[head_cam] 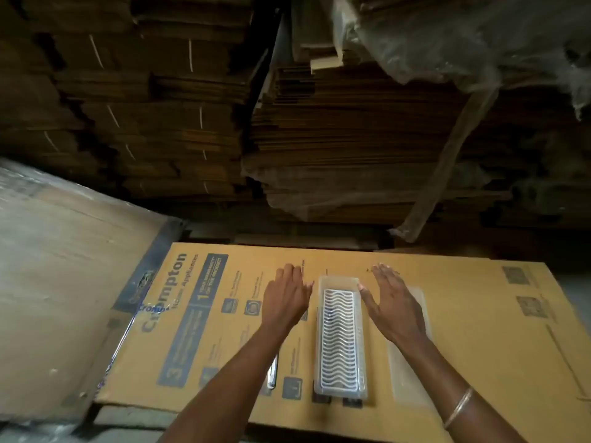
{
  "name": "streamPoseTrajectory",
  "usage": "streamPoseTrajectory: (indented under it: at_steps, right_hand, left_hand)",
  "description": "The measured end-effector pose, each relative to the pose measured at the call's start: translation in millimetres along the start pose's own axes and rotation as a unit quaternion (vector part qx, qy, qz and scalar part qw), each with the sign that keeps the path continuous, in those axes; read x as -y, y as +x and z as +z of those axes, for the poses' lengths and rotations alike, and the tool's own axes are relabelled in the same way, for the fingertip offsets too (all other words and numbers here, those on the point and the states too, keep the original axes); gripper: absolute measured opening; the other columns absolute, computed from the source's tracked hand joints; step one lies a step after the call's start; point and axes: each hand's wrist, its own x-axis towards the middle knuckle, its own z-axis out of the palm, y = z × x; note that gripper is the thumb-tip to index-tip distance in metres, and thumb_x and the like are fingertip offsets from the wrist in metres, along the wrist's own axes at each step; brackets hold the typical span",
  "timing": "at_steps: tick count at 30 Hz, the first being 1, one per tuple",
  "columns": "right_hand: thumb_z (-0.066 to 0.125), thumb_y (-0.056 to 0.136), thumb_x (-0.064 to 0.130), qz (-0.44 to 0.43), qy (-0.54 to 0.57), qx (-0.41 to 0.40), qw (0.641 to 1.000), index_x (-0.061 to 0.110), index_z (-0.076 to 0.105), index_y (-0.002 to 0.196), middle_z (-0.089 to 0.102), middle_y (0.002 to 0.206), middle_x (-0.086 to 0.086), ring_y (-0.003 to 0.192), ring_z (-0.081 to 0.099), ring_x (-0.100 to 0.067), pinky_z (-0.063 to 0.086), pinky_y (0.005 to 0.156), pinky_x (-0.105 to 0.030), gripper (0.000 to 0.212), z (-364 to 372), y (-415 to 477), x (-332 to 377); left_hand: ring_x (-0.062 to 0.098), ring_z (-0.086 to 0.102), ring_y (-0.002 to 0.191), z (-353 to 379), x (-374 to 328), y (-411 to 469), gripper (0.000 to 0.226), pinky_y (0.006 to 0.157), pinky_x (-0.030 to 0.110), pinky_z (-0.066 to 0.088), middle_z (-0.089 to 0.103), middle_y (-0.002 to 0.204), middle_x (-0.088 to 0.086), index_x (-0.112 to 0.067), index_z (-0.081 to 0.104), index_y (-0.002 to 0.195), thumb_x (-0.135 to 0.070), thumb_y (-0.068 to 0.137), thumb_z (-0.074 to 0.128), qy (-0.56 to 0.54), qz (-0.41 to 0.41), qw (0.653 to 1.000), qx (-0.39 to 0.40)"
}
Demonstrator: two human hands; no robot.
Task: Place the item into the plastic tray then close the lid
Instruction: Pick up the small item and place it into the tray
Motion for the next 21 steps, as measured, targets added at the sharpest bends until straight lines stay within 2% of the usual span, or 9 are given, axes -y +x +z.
streamPoseTrajectory:
  at_steps: [1,3,6,10,12,14,17,21]
  right_hand:
    - [0.022,0.093,0.069,0.009,0.015,0.012,1.000,0.025,0.034,0.155,0.033,0.164,0.002,0.152,0.026,-0.016,0.036,0.114,-0.038,0.077,-0.1,-2.4,-0.6]
    - [0.025,0.094,0.068,0.018,0.026,0.018,0.999,0.025,0.040,0.152,0.036,0.162,0.003,0.151,0.028,-0.015,0.037,0.113,-0.038,0.074,3.1,-8.3,-4.8]
    - [0.035,0.100,0.058,0.024,0.022,0.039,0.999,0.025,0.046,0.149,0.039,0.160,0.004,0.150,0.030,-0.013,0.037,0.113,-0.037,0.060,14.3,-22.9,-14.5]
    - [0.039,0.101,0.053,0.037,0.013,0.067,0.997,0.025,0.050,0.146,0.042,0.159,0.006,0.148,0.032,-0.012,0.038,0.113,-0.035,0.054,26.5,-33.6,-27.6]
    - [0.039,0.101,0.052,0.040,0.015,0.074,0.996,0.025,0.052,0.145,0.044,0.157,0.005,0.147,0.034,-0.011,0.037,0.113,-0.034,0.053,31.7,-35.2,-31.4]
    - [0.039,0.101,0.052,0.039,0.013,0.074,0.996,0.024,0.053,0.144,0.047,0.155,0.004,0.146,0.037,-0.012,0.038,0.112,-0.034,0.053,35.4,-34.4,-34.2]
    - [0.039,0.101,0.051,0.038,0.009,0.074,0.996,0.023,0.054,0.143,0.049,0.154,0.002,0.144,0.040,-0.014,0.039,0.112,-0.035,0.053,37.9,-29.5,-35.9]
    - [0.039,0.102,0.051,0.039,0.021,0.076,0.996,0.021,0.056,0.142,0.052,0.152,0.000,0.143,0.042,-0.016,0.039,0.113,-0.036,0.053,39.6,-19.6,-34.7]
  left_hand:
    - [0.026,0.059,0.108,6.7,4.6,-4.6,0.050,0.078,0.039,0.058,0.059,0.124,0.007,-0.013,0.057,0.130,-0.050,0.106,0.033,0.000,-0.020,0.999,0.036]
    - [0.029,0.058,0.114,24.2,14.7,-17.8,0.044,0.086,0.043,0.055,0.059,0.125,0.010,-0.009,0.060,0.125,-0.041,0.109,0.035,-0.005,-0.057,0.993,0.099]
    - [0.031,0.058,0.127,52.6,31.3,-41.2,0.045,0.097,0.043,0.053,0.056,0.136,0.012,-0.006,0.056,0.137,-0.036,0.109,0.037,0.000,-0.125,0.974,0.189]
    - [0.028,0.061,0.123,76.0,44.1,-61.7,0.037,0.097,0.039,0.054,0.057,0.134,0.010,-0.006,0.053,0.135,-0.022,0.108,0.033,0.031,-0.123,0.970,0.205]
    - [0.027,0.060,0.123,82.5,44.6,-65.0,0.036,0.097,0.038,0.056,0.056,0.133,0.011,-0.004,0.053,0.134,-0.014,0.107,0.030,0.008,-0.125,0.967,0.220]
    - [0.026,0.062,0.121,83.4,44.5,-63.2,0.035,0.095,0.036,0.056,0.056,0.133,0.011,-0.006,0.053,0.134,-0.016,0.108,0.032,-0.010,-0.139,0.965,0.224]
    - [0.027,0.067,0.117,79.7,39.3,-59.3,0.030,0.092,0.037,0.055,0.060,0.130,0.010,-0.008,0.052,0.131,-0.021,0.109,0.036,-0.069,-0.195,0.954,0.219]
    - [0.033,0.068,0.117,79.3,35.6,-53.5,0.025,0.094,0.041,0.055,0.064,0.128,0.015,-0.004,0.052,0.127,-0.015,0.107,0.042,-0.148,-0.277,0.924,0.216]
